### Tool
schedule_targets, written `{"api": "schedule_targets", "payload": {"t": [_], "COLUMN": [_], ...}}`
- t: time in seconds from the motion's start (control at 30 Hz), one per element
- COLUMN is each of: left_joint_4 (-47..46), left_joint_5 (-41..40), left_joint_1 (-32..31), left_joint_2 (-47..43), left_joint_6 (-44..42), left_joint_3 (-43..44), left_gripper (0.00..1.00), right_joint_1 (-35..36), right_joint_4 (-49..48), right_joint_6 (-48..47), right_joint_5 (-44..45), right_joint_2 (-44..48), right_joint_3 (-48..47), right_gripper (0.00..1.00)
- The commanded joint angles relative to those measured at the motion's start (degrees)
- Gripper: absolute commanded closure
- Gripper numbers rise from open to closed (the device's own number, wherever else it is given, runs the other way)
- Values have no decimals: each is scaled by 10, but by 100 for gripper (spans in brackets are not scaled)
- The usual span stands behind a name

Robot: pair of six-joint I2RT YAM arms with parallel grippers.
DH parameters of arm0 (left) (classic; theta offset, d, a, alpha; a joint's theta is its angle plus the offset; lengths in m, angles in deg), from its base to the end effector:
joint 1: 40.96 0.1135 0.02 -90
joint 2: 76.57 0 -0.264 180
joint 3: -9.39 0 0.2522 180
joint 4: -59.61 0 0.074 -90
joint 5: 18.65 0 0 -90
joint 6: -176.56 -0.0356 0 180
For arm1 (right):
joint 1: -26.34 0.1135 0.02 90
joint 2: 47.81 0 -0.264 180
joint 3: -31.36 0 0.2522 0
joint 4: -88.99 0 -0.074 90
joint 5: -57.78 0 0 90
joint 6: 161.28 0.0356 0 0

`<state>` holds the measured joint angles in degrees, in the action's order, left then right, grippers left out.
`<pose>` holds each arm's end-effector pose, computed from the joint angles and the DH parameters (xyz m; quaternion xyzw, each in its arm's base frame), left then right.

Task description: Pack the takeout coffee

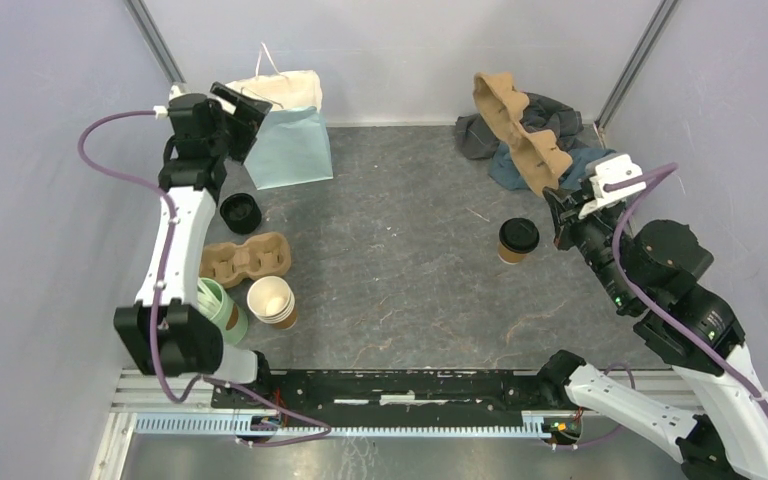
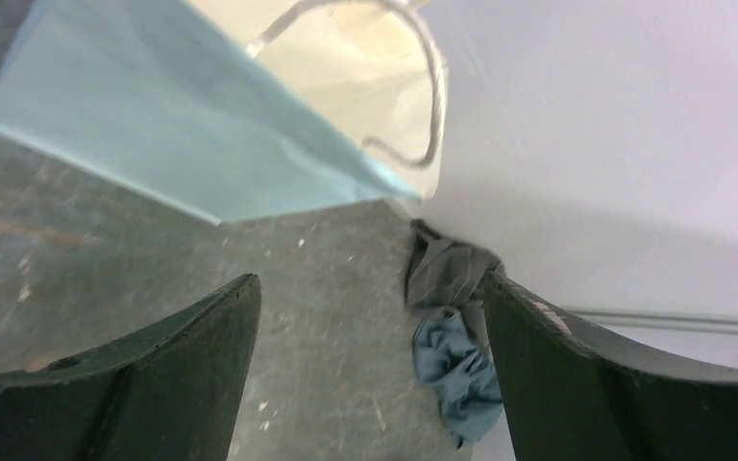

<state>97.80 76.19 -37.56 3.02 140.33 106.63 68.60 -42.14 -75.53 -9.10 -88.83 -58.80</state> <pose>0.3148 0.0157 0.4112 -0.3717 0.7325 -0.2736 0.5003 0.0779 0.0519 0.4780 -0.1424 0.6911 0.0925 0.7026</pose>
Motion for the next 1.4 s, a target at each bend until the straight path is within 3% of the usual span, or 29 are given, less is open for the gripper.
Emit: {"api": "schedule_targets", "payload": {"t": [0.0, 0.07, 0.23, 0.57, 0.77, 0.9, 1.13, 1.37], "left_joint_4": [-173, -190, -217, -267, -289, -263, -277, -255], "left_joint_5": [8, 10, -7, -7, 65, 91, 126, 97], "left_joint_1": [1, 2, 2, -8, -26, -57, -108, -193], "left_joint_2": [59, 94, 158, 214, 208, 180, 99, -21], "left_joint_6": [57, 73, 116, 189, 242, 251, 291, 296], "left_joint_3": [29, 53, 87, 130, 119, 104, 5, -126], "left_gripper": [5, 1, 4, 56, 80, 85, 86, 88], "right_joint_1": [1, 1, 1, 1, 0, 1, 1, 0], "right_joint_4": [35, 31, 27, 28, 40, 53, 94, 173], "right_joint_6": [-36, -39, -46, -58, -55, -39, 9, 103], "right_joint_5": [27, 27, 16, 22, 37, 49, 44, -13], "right_joint_2": [-5, 1, 8, 27, 31, 30, 25, -15], "right_joint_3": [-8, 5, 13, 19, 22, 16, 0, -37], "right_gripper": [100, 100, 100, 100, 100, 100, 100, 100]}}
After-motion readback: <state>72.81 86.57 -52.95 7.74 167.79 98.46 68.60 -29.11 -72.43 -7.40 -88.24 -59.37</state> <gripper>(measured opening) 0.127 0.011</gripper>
